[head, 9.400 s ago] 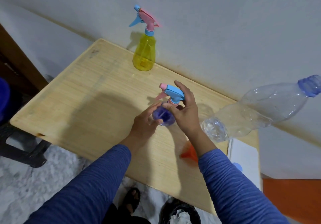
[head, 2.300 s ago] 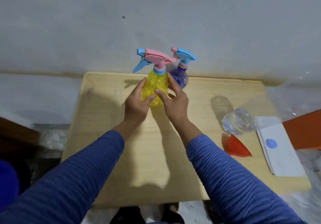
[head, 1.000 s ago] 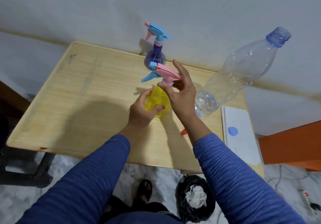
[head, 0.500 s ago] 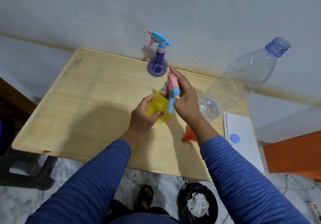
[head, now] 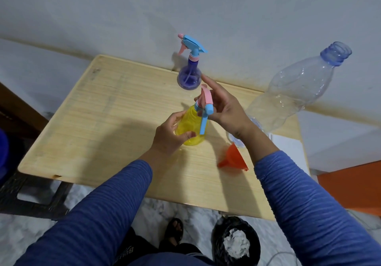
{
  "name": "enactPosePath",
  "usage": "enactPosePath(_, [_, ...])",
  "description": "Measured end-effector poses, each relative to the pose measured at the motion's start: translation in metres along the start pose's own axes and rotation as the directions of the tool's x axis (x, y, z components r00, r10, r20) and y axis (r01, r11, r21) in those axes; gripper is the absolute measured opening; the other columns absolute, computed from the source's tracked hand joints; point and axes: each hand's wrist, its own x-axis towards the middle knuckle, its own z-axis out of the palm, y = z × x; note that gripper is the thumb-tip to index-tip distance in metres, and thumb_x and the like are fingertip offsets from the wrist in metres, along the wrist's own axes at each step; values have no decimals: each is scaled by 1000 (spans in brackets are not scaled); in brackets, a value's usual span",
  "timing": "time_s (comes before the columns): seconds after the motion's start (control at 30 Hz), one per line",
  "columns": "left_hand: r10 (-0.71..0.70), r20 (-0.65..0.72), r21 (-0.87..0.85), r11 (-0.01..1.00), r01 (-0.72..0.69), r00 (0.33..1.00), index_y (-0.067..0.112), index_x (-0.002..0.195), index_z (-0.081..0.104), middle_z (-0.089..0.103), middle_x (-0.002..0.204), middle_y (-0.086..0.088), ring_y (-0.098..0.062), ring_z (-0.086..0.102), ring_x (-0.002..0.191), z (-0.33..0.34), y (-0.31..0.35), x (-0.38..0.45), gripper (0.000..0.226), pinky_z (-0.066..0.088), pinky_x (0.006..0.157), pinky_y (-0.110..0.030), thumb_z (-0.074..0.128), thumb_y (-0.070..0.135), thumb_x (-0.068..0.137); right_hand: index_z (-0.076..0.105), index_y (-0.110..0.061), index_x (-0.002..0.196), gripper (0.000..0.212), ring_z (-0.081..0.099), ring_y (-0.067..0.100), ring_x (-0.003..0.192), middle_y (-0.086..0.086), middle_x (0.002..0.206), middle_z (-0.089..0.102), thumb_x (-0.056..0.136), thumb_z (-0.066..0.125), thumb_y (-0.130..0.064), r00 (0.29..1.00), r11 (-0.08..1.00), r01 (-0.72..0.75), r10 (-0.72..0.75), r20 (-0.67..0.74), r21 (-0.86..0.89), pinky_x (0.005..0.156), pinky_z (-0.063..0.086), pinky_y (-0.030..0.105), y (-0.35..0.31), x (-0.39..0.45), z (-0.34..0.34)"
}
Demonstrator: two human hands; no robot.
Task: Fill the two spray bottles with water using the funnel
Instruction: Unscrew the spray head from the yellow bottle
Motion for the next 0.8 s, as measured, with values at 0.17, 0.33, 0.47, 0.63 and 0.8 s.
enactPosePath(0.17, [19, 24, 20, 1000, -20, 1000, 20, 126, 53, 59, 117, 7, -7, 55, 113, -2, 1, 1, 66, 39, 84, 0, 83, 21, 67, 23, -21, 146, 72, 53, 8, 123, 12, 137, 51, 89, 54, 9, 996, 999, -7, 11, 91, -37, 95, 48, 20, -3, 1, -7])
enactPosePath(0.33, [20, 35, 29, 999, -21, 999, 21, 126, 52, 59, 118, 7, -8, 54, 115, -2, 1, 1, 66, 39, 87, -5, 83, 23, 68, 29, -15, 145, 66, 58, 6, 117, 10, 134, 52, 89, 50, 13, 992, 999, -29, 35, 122, -46, 86, 49, 18, -2, 1, -9])
enactPosePath(0.47, [35, 43, 29, 999, -36, 998, 20, 128, 51, 58, 118, 7, -9, 54, 115, -2, 0, 1, 68, 40, 90, -11, 83, 26, 68, 33, -21, 143, 57, 55, 6, 120, 7, 130, 56, 94, 48, 3, 992, 999, -37, 41, 119, -36, 85, 49, 17, -4, 0, -9])
enactPosePath(0.63, [39, 39, -4, 999, -39, 998, 22, 126, 52, 60, 118, 8, -7, 55, 116, -1, -2, 1, 70, 42, 97, -18, 81, 32, 63, 27, -25, 144, 72, 56, 13, 119, 16, 126, 56, 87, 57, 7, 993, 998, -52, 49, 104, 22, 87, 50, 19, -3, -1, -7])
enactPosePath(0.8, [38, 50, -9, 999, -38, 998, 21, 127, 52, 59, 119, 7, -8, 55, 115, -2, -1, 1, 71, 42, 95, -17, 82, 32, 64, 39, -22, 138, 67, 63, 6, 107, 7, 120, 60, 84, 59, 12, 1000, 1000, -14, 14, 1, 1, 84, 52, 18, -1, 3, -6])
